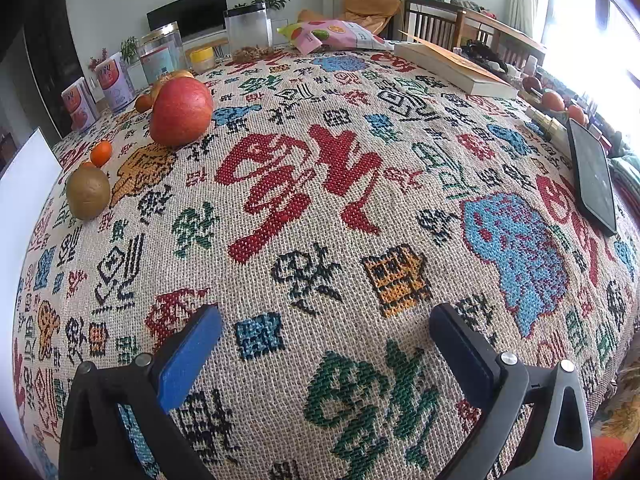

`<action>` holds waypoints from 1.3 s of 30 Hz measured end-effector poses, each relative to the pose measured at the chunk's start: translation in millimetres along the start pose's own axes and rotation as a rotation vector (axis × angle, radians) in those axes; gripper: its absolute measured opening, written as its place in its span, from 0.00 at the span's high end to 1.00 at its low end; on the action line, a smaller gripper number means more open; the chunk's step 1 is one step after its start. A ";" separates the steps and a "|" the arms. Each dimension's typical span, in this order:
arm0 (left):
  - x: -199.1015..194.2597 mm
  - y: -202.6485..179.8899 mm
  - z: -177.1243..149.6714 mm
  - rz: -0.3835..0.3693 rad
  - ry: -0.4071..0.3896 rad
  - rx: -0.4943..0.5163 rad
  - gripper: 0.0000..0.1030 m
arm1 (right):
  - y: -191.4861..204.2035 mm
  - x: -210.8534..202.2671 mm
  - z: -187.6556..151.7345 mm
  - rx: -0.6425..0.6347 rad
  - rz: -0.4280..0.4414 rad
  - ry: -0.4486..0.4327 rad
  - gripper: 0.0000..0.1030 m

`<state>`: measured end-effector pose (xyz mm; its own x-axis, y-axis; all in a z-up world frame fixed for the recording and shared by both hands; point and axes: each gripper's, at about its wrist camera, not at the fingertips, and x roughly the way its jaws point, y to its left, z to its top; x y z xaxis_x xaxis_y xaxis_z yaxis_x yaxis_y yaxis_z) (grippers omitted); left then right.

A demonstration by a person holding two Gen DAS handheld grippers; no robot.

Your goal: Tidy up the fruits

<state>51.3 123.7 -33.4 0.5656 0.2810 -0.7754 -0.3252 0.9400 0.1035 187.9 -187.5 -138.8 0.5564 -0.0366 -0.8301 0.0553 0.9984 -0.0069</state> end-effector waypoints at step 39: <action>107.0 -130.0 -5.6 -0.187 0.041 0.046 0.01 | 1.8 -0.7 -0.4 -0.003 -0.008 -0.002 0.00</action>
<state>149.9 30.5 -133.3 0.5811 0.0936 -0.8084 -0.1823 0.9831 -0.0172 187.2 -185.7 -138.4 0.5576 -0.0446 -0.8289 0.0569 0.9983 -0.0155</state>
